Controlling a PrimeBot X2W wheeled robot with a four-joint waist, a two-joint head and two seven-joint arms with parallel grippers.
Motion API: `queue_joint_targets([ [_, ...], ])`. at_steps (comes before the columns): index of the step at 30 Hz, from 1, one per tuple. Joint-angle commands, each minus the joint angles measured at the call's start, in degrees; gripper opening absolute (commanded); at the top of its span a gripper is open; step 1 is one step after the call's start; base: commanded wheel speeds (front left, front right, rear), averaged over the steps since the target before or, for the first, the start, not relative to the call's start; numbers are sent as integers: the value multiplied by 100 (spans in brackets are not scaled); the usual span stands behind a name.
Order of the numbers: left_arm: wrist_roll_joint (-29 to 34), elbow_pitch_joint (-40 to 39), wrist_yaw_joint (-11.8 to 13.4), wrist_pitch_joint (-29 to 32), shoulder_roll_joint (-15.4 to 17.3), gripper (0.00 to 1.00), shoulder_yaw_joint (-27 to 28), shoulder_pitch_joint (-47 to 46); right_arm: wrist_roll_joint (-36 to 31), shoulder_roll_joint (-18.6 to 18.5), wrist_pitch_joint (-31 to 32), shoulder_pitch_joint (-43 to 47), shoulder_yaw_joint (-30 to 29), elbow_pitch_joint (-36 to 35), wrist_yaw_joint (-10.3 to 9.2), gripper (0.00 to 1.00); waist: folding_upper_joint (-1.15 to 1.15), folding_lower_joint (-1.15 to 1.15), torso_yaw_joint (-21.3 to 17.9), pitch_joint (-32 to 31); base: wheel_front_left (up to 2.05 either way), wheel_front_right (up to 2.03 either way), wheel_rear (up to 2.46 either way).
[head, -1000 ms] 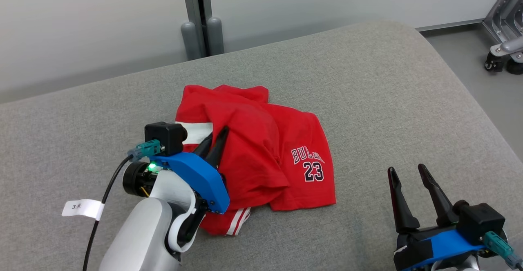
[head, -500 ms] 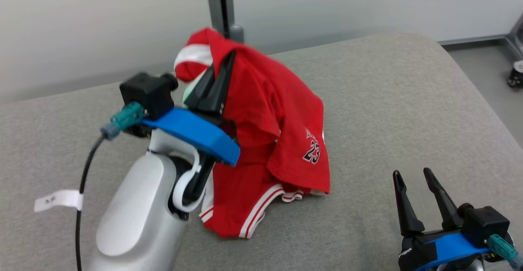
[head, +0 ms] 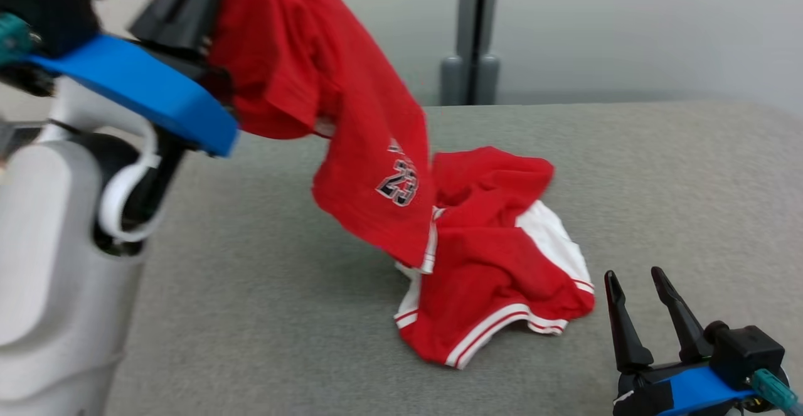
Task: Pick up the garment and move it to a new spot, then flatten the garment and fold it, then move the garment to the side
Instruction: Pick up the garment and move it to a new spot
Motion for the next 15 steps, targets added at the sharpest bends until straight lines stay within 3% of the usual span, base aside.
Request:
queue_joint_targets([
  [1,38,22,25,49,107,0,89,-75,28,-13,3,24,22,-15,3,100,0,0,436,-57,0,0,0],
  [8,205,399,87,281,900,0,461,-111,-14,-16,45,-112,43,-88,3,100,0,0,1112,65,0,0,0],
  [15,287,1172,203,-25,1249,0,776,-14,-164,-16,172,-345,51,-283,3,100,0,0,1375,515,0,0,0],
])
